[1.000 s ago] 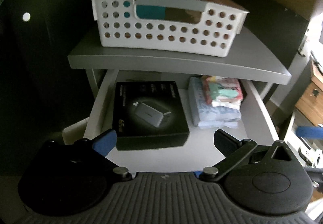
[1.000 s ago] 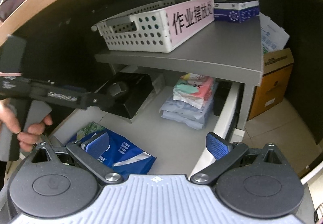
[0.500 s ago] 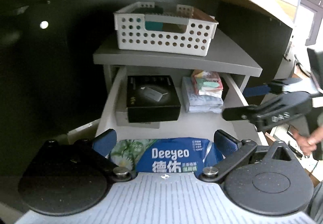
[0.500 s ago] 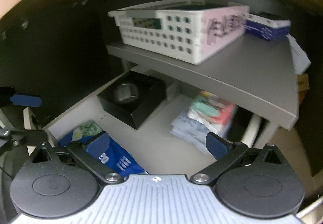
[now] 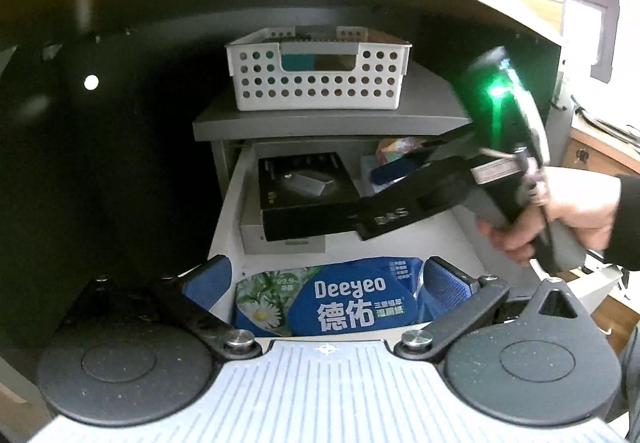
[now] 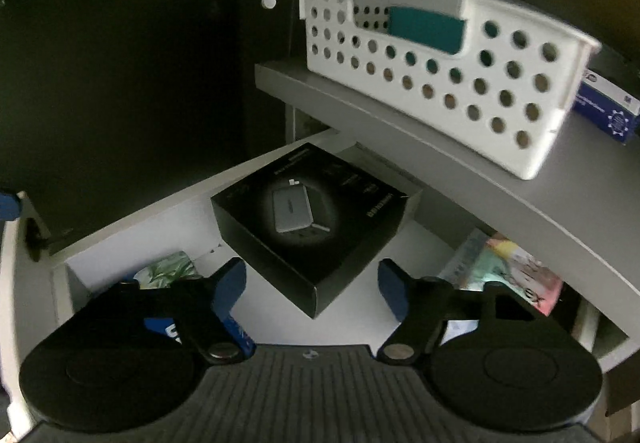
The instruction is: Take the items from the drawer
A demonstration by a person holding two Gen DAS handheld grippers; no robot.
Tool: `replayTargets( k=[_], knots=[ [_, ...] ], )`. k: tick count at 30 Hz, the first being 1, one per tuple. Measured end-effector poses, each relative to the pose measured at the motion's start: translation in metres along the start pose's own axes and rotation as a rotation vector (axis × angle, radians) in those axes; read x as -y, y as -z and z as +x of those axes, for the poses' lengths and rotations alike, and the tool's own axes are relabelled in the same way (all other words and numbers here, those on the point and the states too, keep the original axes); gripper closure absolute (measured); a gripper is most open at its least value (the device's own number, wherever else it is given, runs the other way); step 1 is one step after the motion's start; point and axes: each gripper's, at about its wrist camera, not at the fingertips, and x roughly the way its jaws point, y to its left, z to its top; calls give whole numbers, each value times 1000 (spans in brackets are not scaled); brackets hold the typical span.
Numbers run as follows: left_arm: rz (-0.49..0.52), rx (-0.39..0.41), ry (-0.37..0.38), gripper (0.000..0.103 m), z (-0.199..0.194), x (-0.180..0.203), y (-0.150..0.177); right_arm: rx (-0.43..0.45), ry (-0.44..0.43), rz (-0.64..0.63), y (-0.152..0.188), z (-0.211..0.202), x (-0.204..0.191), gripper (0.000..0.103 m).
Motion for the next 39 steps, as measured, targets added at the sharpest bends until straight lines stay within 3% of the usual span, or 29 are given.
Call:
replayTargets(
  k=[4, 24, 33, 36, 39],
  knots=[
    [-19, -12, -6, 0, 5, -3, 5, -10, 8, 17, -1, 11, -3, 39],
    [-134, 13, 21, 0, -2, -27, 13, 33, 140, 206, -22, 52, -6, 42],
    [-128, 32, 29, 0, -4, -26, 13, 45, 149, 187, -19, 58, -8, 37],
    [-126, 27, 29, 0, -4, -24, 12, 30, 139, 159, -23, 56, -10, 22],
    [-128, 22, 31, 0, -4, -21, 12, -2, 134, 114, -28, 51, -12, 21]
  ],
)
